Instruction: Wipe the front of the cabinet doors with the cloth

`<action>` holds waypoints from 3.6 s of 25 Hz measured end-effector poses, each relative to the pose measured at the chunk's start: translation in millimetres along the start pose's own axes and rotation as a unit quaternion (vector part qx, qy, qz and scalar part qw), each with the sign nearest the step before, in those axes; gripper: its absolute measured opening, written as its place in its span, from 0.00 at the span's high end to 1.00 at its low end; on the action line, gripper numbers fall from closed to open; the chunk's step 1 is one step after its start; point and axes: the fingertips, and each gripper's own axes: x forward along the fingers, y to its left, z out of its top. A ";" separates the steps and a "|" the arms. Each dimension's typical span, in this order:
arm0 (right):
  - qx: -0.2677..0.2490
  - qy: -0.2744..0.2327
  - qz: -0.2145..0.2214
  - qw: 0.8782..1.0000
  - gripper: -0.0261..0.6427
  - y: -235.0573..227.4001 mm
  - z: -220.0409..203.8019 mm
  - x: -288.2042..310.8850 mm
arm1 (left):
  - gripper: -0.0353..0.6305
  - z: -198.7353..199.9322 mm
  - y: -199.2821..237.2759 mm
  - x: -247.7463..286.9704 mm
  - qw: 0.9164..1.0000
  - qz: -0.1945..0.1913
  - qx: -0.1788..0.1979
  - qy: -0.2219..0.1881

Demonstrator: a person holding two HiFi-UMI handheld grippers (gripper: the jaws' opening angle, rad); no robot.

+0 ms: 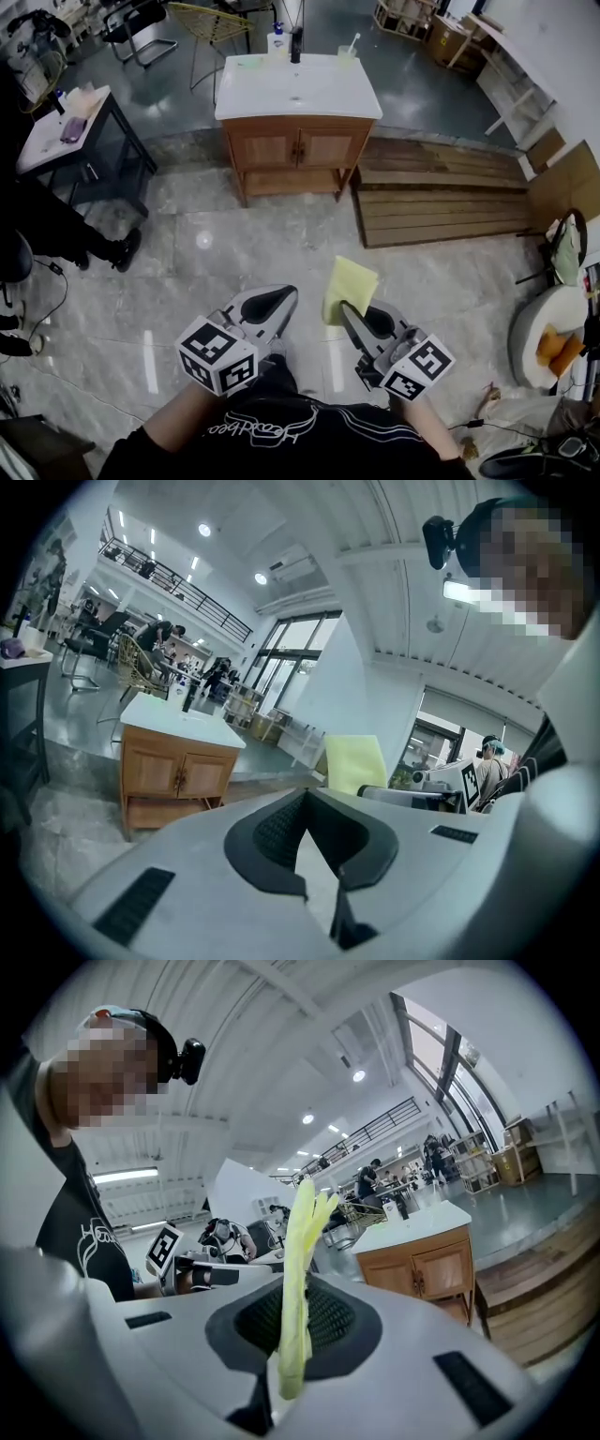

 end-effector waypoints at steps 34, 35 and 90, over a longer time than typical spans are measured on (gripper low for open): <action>-0.010 0.022 0.031 0.999 0.90 -357.9 75.6 131.8 | 0.94 84.1 182.8 323.2 0.994 0.103 -0.019 -0.008; -0.013 0.026 0.031 0.999 0.90 -363.9 73.9 136.7 | 0.94 83.6 188.2 327.4 0.994 0.108 -0.019 -0.009; -0.182 0.080 -0.069 0.978 0.90 -538.8 -110.4 448.2 | 0.94 -31.8 487.8 379.9 0.967 0.221 -0.118 0.042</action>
